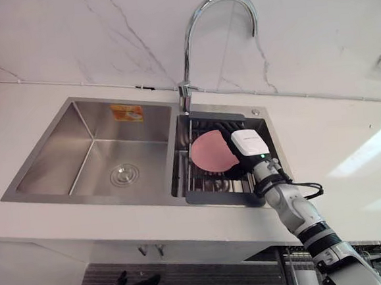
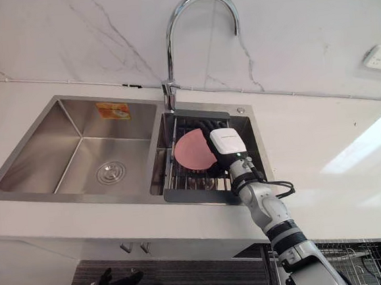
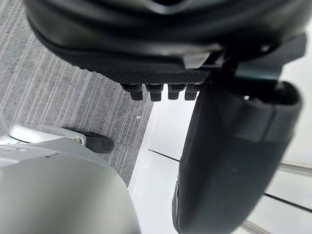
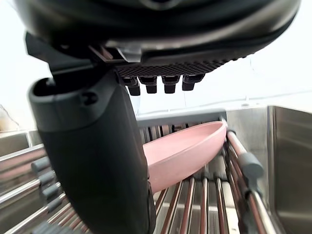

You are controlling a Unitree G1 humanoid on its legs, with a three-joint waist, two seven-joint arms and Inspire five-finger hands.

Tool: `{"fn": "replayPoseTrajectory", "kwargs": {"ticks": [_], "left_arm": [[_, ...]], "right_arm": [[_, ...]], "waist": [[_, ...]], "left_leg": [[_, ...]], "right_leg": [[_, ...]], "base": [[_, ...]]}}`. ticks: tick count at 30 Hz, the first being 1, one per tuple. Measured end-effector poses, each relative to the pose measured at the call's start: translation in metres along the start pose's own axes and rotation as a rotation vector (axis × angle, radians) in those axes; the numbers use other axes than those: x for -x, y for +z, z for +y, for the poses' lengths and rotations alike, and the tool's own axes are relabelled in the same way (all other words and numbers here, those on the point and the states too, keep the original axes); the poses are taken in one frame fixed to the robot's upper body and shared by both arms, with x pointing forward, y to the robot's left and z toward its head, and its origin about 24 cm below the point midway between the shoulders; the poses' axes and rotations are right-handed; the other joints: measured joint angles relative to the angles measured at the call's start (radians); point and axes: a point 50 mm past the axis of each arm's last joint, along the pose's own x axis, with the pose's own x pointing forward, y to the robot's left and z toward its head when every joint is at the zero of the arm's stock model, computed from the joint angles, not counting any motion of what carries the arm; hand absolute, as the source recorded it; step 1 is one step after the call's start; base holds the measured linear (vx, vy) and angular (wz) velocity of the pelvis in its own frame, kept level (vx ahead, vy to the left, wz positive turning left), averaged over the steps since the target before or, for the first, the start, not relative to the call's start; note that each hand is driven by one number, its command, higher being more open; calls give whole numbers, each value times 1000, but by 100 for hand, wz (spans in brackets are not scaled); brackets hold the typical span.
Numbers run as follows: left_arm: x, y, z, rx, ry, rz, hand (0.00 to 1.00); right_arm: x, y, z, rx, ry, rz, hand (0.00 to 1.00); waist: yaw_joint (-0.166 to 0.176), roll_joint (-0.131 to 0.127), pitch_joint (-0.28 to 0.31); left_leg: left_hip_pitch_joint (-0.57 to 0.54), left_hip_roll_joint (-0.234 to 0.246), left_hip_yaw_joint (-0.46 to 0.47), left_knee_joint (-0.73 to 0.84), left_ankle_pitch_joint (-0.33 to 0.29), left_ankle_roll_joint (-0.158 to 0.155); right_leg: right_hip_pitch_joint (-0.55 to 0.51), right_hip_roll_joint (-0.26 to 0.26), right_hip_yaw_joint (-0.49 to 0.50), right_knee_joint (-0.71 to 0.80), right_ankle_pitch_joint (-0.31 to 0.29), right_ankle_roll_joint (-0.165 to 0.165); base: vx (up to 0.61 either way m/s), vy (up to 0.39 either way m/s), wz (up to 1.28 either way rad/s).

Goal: Walk over to the sink, pick up the cup, carry it to the dishwasher, place the cup inside the dishwasher, then close the dishwasher door

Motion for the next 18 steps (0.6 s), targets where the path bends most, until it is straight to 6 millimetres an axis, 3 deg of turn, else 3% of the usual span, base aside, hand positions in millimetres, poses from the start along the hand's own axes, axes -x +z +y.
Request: {"fn": "replayPoseTrajectory", "kwargs": {"ticks": [14, 15, 18], "left_arm": [[1, 12, -8, -171, -49, -98, 100], [1, 10, -7, -145, -44, -84, 100], [2, 6, -4, -124, -20, -62, 100]], "right_arm": [[6, -4, 8, 6, -80, -6, 100], [7, -4, 9, 15, -84, -10, 0], [8, -5, 12, 45, -82, -28, 0]], "waist": [[10, 14, 9], [12, 14, 10], [18, 15, 10]], "left_leg": [[-1, -1, 1, 3, 0, 0], [-2, -1, -1, 4, 0, 0], [-6, -3, -9, 6, 0, 1]], "right_leg": [[0, 0, 1, -1, 0, 0], [0, 0, -1, -1, 0, 0], [1, -1, -8, -2, 0, 0]], "base": [[-5, -1, 0], [0, 0, 0], [-14, -6, 7]]}}
